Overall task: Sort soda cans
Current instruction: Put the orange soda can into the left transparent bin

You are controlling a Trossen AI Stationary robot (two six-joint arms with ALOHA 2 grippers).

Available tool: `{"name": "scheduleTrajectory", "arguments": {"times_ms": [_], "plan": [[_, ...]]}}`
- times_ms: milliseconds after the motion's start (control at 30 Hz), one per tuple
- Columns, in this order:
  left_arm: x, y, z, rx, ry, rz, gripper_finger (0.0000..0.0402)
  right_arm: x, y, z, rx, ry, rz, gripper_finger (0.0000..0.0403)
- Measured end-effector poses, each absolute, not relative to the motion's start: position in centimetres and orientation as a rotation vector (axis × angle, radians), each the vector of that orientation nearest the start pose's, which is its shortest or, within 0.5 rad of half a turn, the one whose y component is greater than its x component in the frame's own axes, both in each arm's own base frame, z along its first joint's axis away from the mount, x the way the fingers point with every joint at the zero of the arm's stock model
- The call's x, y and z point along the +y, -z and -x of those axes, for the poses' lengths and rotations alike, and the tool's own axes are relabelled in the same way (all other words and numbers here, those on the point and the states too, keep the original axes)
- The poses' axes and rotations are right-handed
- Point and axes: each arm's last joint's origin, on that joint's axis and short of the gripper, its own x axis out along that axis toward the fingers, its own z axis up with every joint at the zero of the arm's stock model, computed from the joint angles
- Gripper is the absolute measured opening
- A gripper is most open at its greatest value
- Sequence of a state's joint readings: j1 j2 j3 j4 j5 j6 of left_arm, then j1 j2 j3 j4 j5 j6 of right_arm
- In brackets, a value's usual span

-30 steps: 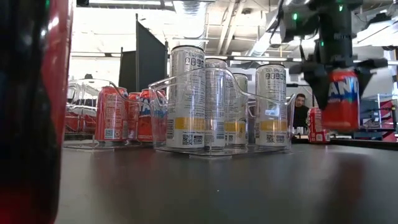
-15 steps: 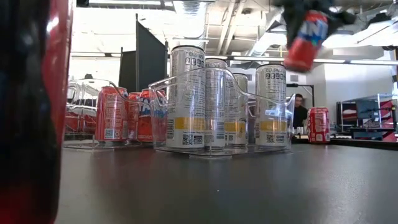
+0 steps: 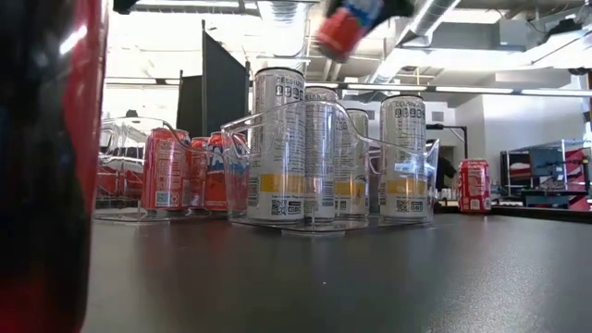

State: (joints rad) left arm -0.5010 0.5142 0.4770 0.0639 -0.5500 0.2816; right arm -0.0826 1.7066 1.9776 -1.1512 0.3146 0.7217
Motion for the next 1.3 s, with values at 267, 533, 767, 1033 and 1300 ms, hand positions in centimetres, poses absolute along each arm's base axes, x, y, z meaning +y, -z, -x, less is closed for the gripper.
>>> {"name": "scheduleTrajectory", "arguments": {"times_ms": [267,533,767,1033,1300], "plan": [[-4.0,-29.4,-10.8,-0.070,-0.141,-0.213,0.0345,-4.3,-39.9,-41.6,0.773,0.440,-0.497,0.0313],[-2.5,-30.0,-8.4,-0.131,-0.213,-0.141,0.0345,-4.9,-36.5,-44.2,0.840,0.353,-0.502,0.0313],[-1.5,-29.4,-6.6,-0.191,-0.223,-0.099,0.0345,-4.8,-35.1,-46.3,0.796,0.270,-0.506,0.0313],[-1.2,-29.1,-6.0,-0.190,-0.223,-0.098,0.0345,-4.5,-31.5,-49.0,0.825,0.185,-0.528,0.0313],[-1.2,-28.9,-6.1,-0.167,-0.223,-0.113,0.0345,-4.6,-28.9,-50.3,0.861,0.149,-0.540,0.0313]]}}
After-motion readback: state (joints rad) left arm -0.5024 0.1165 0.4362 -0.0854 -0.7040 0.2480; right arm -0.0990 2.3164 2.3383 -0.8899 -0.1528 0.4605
